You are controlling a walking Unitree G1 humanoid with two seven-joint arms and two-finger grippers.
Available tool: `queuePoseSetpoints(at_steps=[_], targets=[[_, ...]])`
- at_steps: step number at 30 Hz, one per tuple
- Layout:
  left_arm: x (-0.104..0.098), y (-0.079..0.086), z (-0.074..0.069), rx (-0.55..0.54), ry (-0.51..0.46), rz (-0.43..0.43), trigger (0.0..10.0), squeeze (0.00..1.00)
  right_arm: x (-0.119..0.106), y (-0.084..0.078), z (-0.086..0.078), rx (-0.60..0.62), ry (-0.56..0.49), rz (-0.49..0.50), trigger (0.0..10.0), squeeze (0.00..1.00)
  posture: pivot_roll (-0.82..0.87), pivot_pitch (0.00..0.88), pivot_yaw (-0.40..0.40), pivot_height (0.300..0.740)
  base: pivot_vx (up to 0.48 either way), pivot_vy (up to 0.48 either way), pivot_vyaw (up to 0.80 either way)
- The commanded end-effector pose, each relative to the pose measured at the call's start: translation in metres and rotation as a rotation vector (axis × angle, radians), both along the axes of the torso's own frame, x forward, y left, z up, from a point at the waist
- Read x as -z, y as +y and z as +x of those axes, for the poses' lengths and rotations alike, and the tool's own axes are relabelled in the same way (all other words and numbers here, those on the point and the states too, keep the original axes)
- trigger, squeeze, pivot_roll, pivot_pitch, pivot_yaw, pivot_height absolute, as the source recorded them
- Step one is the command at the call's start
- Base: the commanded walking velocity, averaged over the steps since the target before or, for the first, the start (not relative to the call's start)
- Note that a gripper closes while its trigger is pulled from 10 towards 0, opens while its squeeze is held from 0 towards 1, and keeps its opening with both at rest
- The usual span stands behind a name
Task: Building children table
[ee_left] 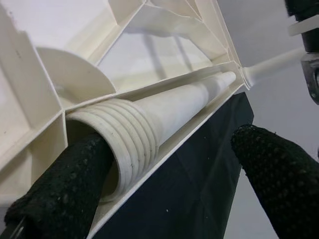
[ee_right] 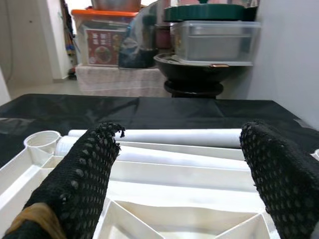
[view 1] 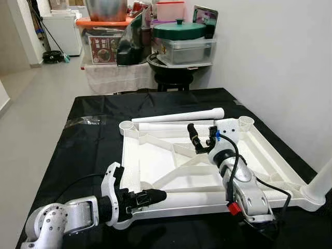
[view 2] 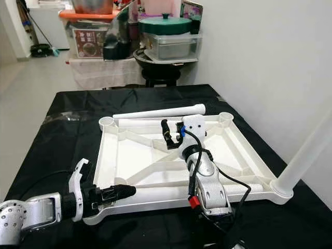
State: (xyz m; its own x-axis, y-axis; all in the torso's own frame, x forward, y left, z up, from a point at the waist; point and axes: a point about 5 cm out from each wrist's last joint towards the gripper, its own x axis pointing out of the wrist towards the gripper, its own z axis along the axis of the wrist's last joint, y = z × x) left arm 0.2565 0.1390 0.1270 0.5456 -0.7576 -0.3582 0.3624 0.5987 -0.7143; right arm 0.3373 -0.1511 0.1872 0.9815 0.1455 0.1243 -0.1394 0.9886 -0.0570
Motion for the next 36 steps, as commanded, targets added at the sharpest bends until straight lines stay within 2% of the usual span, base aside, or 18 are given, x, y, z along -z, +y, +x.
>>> queuePoseSetpoints(at_steps=[1,4,5,7,14,15,16,17,18,19,20,22,23,27,36], targets=[[0.016,0.004,-0.003,-0.007,0.074,0.066,10.0,0.0,0.003,0.001,0.001,0.002,0.024,0.011,10.0,0.0,0.06,0.0,-0.013,0.74,0.0,0.0,0.0],[0.019,0.006,-0.001,0.011,0.073,0.07,10.0,0.0,0.004,0.0,0.002,0.013,0.032,0.016,10.0,0.0,0.06,0.0,-0.015,0.74,0.0,0.0,0.0],[0.019,0.006,0.005,0.02,0.061,0.042,10.0,0.0,0.004,0.0,0.003,0.024,0.037,0.018,10.0,0.0,0.06,0.0,-0.014,0.74,0.0,0.0,0.0],[0.019,0.006,0.008,0.018,0.053,0.022,10.0,0.0,0.004,0.0,0.003,0.029,0.037,0.018,10.0,0.0,0.05,0.0,-0.007,0.74,0.0,0.0,0.0],[0.02,0.004,0.01,0.04,0.025,-0.012,10.0,0.0,0.004,-0.001,0.003,0.04,0.036,0.008,10.0,0.0,0.05,0.0,-0.007,0.74,0.0,0.0,0.0],[0.019,0.004,0.008,0.041,0.023,-0.042,8.6,0.0,0.005,-0.002,0.002,0.043,0.039,0.007,10.0,0.0,0.05,0.0,-0.006,0.74,0.0,0.0,0.0],[0.019,0.004,0.008,0.041,0.023,-0.042,8.6,0.0,0.005,-0.002,0.002,0.043,0.039,0.007,10.0,0.0,0.05,0.0,-0.006,0.74,0.0,0.0,0.0],[0.019,0.004,0.006,0.041,0.022,-0.064,6.9,0.0,0.006,-0.002,0.002,0.046,0.041,0.006,10.0,0.0,0.05,0.0,-0.006,0.74,0.0,0.0,0.0],[0.019,0.004,0.006,0.041,0.022,-0.064,6.9,0.0,0.006,-0.002,0.002,0.046,0.041,0.006,10.0,0.0,0.05,0.0,-0.006,0.74,0.0,0.0,0.0],[0.02,0.005,0.003,0.038,0.023,-0.081,2.4,0.0,0.006,-0.003,0.002,0.048,0.043,0.007,10.0,0.0,0.05,0.0,-0.009,0.74,0.0,0.0,0.0],[0.022,0.006,0.0,0.035,0.024,-0.097,0.7,0.0,0.006,-0.002,0.002,0.049,0.043,0.007,10.0,0.0,0.06,0.0,-0.01,0.74,0.0,0.0,0.0],[0.023,0.007,-0.002,0.033,0.025,-0.105,0.7,0.0,0.006,-0.002,0.002,0.048,0.043,0.007,10.0,0.0,0.06,0.0,-0.01,0.74,0.0,0.0,0.0],[0.023,0.008,-0.004,0.035,0.022,-0.12,0.2,0.0,0.006,-0.001,0.002,0.048,0.043,0.008,10.0,0.0,0.06,0.0,-0.011,0.74,0.0,0.0,0.0],[0.023,0.009,-0.007,0.034,0.015,-0.138,0.0,0.0,0.005,-0.002,0.002,0.051,0.04,0.01,10.0,0.0,0.06,0.0,-0.013,0.74,0.0,0.0,0.0],[0.017,0.012,-0.009,0.021,-0.04,-0.179,0.0,0.0,-0.002,-0.007,0.003,0.081,0.012,0.021,10.0,0.0,0.05,0.0,-0.012,0.74,0.0,0.0,0.0]])
